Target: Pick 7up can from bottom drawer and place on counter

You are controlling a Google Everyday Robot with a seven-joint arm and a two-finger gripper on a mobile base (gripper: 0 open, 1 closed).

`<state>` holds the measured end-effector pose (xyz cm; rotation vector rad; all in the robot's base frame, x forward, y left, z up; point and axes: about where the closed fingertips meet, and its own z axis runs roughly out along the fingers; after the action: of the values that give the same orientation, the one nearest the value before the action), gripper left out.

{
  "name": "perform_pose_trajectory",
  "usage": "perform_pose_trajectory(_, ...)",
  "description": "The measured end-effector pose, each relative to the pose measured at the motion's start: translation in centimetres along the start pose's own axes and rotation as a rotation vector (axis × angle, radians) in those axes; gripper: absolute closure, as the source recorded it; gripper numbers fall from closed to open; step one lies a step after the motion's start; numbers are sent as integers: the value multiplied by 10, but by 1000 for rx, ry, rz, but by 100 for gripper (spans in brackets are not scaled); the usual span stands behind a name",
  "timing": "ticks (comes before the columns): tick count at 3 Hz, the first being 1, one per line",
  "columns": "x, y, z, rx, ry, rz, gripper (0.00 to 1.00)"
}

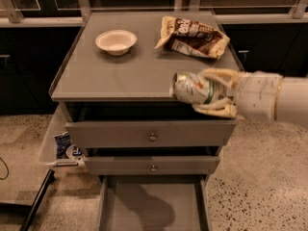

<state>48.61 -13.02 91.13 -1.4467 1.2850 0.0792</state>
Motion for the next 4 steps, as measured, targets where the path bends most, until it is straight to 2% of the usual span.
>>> perform_pose_trajectory(1, -18, -75, 5, 61, -5, 47, 100)
perform_pose_trajectory(2, -17, -78, 11, 65, -7, 42, 100)
perform_pose_trajectory(3, 8, -94, 30, 68, -26, 100, 100)
perform_pose_trajectory(4, 39, -109, 55, 64, -58, 208, 100)
